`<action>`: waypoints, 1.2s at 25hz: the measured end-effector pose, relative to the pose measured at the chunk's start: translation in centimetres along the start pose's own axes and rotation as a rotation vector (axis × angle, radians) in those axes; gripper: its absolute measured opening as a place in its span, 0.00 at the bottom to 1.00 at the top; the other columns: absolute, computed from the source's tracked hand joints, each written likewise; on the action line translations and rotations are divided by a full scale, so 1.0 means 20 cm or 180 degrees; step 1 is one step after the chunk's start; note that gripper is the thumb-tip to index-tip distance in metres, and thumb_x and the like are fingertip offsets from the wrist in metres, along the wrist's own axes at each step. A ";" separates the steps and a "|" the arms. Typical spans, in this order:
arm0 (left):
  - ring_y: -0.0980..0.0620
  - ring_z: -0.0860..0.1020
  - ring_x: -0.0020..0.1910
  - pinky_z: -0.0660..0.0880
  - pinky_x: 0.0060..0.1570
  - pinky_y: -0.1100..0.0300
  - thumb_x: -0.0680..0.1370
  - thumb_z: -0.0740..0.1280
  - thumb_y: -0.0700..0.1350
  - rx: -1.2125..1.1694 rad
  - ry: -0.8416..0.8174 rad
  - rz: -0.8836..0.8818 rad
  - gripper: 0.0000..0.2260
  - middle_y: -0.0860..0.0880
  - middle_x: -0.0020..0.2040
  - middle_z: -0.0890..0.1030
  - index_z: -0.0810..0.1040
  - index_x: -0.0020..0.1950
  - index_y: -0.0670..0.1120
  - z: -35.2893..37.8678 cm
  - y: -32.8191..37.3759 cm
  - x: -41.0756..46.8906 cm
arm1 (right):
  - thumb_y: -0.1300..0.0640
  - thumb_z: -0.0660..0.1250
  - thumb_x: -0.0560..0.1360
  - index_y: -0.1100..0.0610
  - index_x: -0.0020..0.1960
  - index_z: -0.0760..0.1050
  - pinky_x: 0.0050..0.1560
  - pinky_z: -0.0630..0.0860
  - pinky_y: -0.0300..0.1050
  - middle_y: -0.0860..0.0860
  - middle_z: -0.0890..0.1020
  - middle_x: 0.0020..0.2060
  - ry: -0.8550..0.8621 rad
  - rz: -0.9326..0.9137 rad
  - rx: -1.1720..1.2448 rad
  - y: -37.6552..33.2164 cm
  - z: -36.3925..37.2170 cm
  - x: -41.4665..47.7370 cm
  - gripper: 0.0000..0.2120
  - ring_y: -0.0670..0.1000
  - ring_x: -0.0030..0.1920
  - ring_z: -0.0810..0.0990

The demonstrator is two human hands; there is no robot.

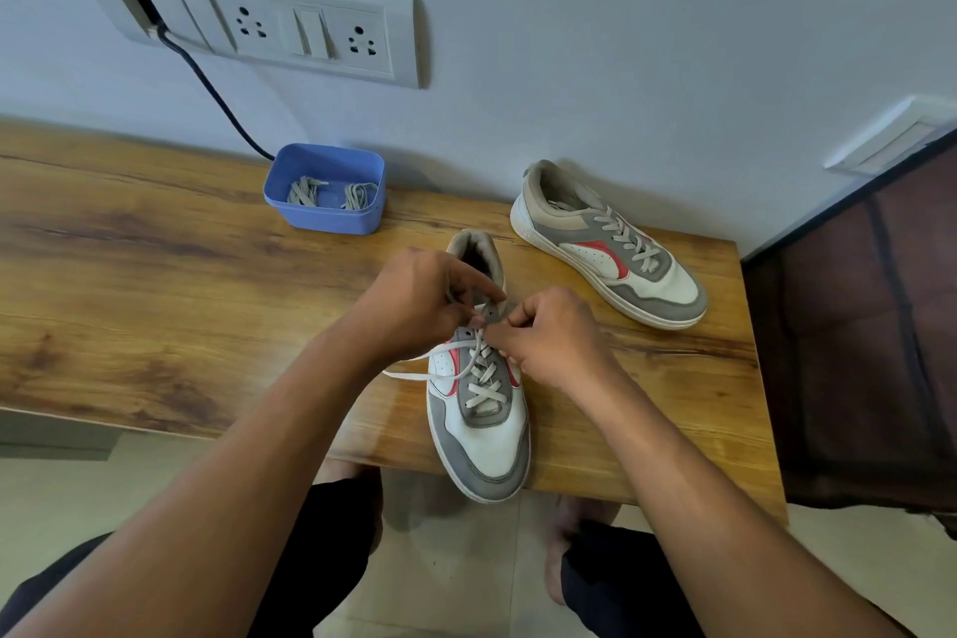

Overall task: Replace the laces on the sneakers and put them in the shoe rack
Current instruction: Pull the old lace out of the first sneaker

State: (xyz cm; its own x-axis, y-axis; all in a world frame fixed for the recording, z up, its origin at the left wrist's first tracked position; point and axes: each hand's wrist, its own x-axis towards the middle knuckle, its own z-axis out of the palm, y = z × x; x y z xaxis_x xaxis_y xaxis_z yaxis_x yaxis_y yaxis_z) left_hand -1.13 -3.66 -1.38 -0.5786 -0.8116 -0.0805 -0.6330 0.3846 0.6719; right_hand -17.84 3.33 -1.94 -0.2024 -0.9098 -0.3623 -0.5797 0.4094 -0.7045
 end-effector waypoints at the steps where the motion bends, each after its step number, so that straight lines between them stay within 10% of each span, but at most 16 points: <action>1: 0.58 0.81 0.42 0.77 0.44 0.60 0.72 0.78 0.41 0.0022 0.0004 -0.0021 0.15 0.54 0.42 0.86 0.87 0.55 0.57 0.00 0.00 0.00 | 0.46 0.78 0.72 0.59 0.33 0.83 0.36 0.76 0.49 0.54 0.84 0.29 0.0005 0.0036 0.0031 -0.01 0.01 0.00 0.18 0.54 0.31 0.82; 30: 0.62 0.80 0.38 0.72 0.39 0.70 0.73 0.78 0.47 -0.0142 -0.0152 -0.0155 0.13 0.55 0.40 0.84 0.86 0.57 0.57 -0.05 -0.02 0.01 | 0.56 0.77 0.70 0.54 0.36 0.83 0.43 0.83 0.58 0.51 0.85 0.31 0.0167 -0.0255 0.0367 0.07 -0.11 0.04 0.06 0.50 0.34 0.82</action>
State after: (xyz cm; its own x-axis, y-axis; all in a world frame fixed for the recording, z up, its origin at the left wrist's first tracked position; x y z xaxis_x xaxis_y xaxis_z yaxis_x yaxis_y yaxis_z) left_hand -0.42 -4.37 -0.98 -0.5722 -0.8066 -0.1481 -0.6381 0.3244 0.6983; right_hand -20.53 3.06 -1.78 -0.2019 -0.9409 -0.2719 -0.5017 0.3378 -0.7963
